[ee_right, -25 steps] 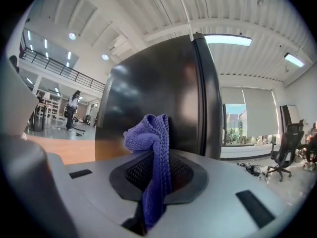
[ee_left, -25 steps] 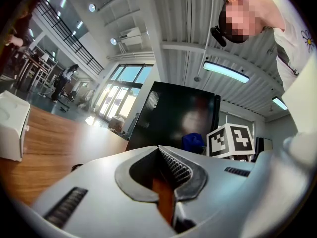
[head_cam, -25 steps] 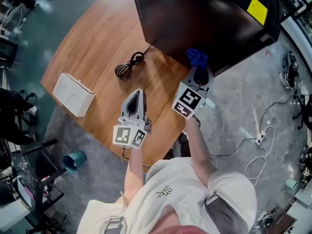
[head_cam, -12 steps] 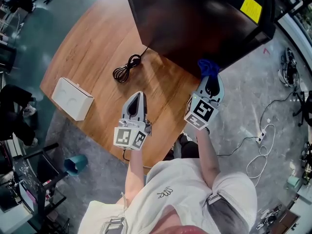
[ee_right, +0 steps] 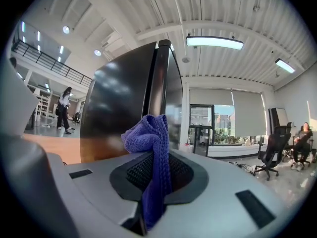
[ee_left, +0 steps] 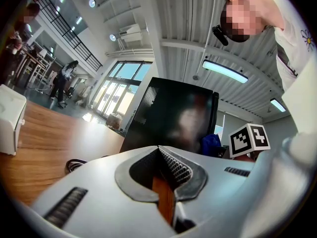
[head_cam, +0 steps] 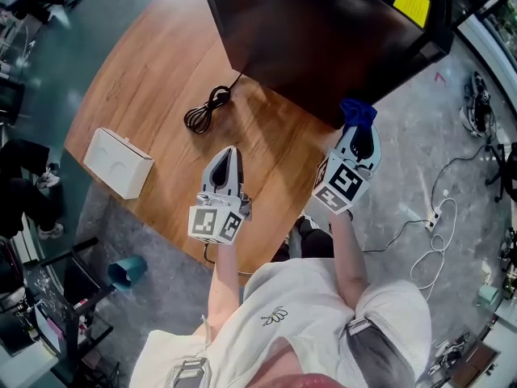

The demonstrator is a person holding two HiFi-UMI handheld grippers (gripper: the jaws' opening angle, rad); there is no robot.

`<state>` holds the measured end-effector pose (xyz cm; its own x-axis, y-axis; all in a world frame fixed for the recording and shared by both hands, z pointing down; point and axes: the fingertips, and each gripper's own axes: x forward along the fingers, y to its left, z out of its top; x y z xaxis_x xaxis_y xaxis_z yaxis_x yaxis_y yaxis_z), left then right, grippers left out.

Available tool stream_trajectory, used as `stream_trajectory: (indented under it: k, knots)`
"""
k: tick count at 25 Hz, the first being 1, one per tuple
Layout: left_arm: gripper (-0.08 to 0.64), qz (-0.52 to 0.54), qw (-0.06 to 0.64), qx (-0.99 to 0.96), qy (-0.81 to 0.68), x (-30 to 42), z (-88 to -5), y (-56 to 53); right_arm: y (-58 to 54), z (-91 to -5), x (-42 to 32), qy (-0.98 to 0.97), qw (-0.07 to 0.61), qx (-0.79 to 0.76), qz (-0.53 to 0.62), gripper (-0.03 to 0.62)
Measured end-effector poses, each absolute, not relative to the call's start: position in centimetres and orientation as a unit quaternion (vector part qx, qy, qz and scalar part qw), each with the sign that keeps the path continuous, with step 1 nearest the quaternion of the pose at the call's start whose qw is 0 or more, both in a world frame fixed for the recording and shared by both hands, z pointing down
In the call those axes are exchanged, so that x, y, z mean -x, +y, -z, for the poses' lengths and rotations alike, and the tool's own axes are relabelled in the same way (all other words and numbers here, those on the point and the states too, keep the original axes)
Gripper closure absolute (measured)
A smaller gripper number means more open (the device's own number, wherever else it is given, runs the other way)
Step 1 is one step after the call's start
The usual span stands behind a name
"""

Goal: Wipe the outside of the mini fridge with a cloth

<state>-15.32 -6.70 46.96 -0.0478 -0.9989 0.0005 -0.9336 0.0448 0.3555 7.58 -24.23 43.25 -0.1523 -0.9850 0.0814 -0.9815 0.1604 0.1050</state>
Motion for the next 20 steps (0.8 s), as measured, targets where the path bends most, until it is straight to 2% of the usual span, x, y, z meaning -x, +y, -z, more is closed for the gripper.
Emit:
stream_trajectory:
  k: [4,12,20]
  knots:
    - [0.555,0.134,0.126,-0.679,-0.711,15.5,-47.2,-6.8,-22.4,-42.8,-4.8,-0.784,0.051,-0.618,0.006,0.531]
    - [0.555,0.129,0.128,-0.676,-0.714,15.6,-47.6,-6.5,-21.2,-44.3,8.4,-0.859,-0.001,-0.510,-0.039,0.531]
    - [0.555,0.119,0.147,-0.635,-0.749,19.7,-50.4,-4.4,-24.1,-49.1,20.0,-0.877,0.042,-0.477,-0.033,0.531]
